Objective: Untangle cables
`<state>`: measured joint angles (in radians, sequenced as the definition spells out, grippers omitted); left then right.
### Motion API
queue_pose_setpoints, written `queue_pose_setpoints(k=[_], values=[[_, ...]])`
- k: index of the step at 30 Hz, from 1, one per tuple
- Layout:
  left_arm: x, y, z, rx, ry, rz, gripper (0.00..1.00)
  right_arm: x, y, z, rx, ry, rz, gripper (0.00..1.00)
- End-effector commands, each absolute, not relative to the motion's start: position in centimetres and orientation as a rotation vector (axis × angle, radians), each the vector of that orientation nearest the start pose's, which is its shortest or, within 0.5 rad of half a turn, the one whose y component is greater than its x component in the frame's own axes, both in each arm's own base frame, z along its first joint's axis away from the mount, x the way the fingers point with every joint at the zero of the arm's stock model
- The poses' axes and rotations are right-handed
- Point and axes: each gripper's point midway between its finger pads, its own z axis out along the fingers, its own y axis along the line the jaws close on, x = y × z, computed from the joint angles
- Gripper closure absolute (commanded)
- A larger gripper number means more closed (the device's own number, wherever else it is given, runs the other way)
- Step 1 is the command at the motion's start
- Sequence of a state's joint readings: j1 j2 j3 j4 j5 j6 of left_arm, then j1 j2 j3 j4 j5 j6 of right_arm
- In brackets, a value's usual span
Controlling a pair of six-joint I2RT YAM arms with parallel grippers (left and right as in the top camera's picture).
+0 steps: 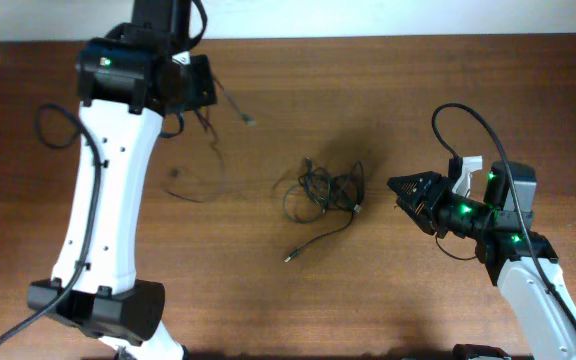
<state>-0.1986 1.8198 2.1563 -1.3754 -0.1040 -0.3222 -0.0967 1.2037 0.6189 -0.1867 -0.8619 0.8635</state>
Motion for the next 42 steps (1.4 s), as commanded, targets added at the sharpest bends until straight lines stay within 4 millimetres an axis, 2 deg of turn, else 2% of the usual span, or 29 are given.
queue_pose_setpoints(k=[1,5,9,13,14,20,23,26,30,35,37,40,42], values=[[41.1,-8.8,27.6,-0.082,2.656,-0.115,0.95,30.8,10.0,14.5,0.672,2.303,1.366,0.40],[41.2,-5.3,26.0,-0.150,2.666,0.125,0.82,30.7,10.0,14.4,0.677,2.308,1.366,0.40],[41.6,-2.9,24.5,-0.253,2.678,0.163,0.49,30.7,10.0,14.4,0.666,2.309,1.362,0.40],[41.9,-1.3,23.0,-0.312,2.694,0.148,0.04,30.7,10.0,14.4,0.666,2.309,1.362,0.40],[41.8,-1.2,22.7,-0.319,2.704,0.131,0.00,30.7,10.0,14.4,0.667,2.309,1.362,0.40],[41.7,-1.4,21.6,-0.326,2.736,0.091,0.01,30.7,10.0,14.4,0.668,2.309,1.358,0.40],[41.3,-3.7,20.9,-0.295,2.786,-0.092,0.01,30.7,10.0,14.4,0.668,2.309,1.358,0.39],[41.0,-3.9,19.6,-0.297,2.813,-0.103,0.01,30.7,10.0,14.4,0.669,2.310,1.359,0.39],[40.1,-2.5,16.0,-0.595,2.817,-0.013,0.01,30.7,10.0,14.3,0.671,2.312,1.359,0.39],[39.7,-2.5,11.3,-0.738,2.807,-0.022,0.00,30.6,10.0,14.2,0.641,2.317,1.346,0.39],[39.6,-2.4,9.4,-0.797,2.788,-0.029,0.05,30.6,10.0,14.2,0.615,2.320,1.336,0.39],[40.0,-2.1,8.1,-0.812,2.757,-0.044,0.11,30.5,10.0,14.1,0.619,2.324,1.337,0.39],[39.8,-1.3,7.6,-0.915,2.736,-0.046,0.16,30.5,10.0,14.1,0.619,2.324,1.336,0.39]])
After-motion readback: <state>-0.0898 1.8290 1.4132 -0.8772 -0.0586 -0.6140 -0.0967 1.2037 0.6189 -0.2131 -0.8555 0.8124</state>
